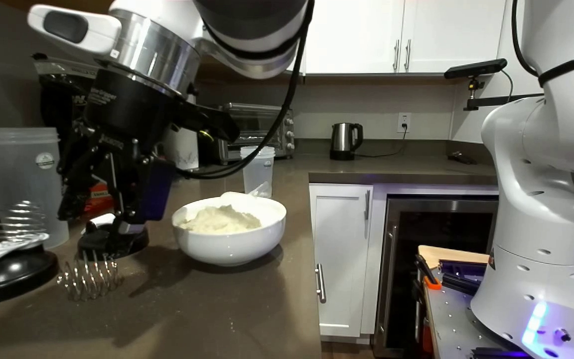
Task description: Put the silver spring in the white container
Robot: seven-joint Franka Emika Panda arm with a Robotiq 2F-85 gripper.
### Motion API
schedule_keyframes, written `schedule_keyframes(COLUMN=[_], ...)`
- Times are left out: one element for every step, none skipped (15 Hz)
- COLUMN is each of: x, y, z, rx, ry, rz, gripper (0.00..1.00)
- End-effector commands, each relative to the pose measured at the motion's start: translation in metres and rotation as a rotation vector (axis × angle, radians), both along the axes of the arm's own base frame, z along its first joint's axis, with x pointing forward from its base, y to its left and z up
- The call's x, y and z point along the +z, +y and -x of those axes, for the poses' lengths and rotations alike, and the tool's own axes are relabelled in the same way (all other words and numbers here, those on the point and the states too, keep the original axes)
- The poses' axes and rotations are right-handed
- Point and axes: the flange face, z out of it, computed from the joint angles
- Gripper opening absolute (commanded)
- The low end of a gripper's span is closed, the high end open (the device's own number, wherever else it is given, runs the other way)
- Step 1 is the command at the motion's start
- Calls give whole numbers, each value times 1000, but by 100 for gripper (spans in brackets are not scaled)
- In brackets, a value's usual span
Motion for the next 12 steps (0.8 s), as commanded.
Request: schedule_keyframes(x=[3,4,4,5,4,4,3,3,2,3,-5,-5], y=[1,3,4,6,6,6,6,5,3,2,8,8], z=[6,8,9,10,11,11,11,12,12,11,11,12], rx=[68,88,110,137,163,197,225,256,284,301,242,256], ry=[-10,-14,-18,-25,-31,-34,-38,-35,-34,-34,-23,-24], rz=[24,30,36,45,60,77,97,120,143,159,121,134], gripper=[100,100,100,100,100,100,100,100,100,100,100,100])
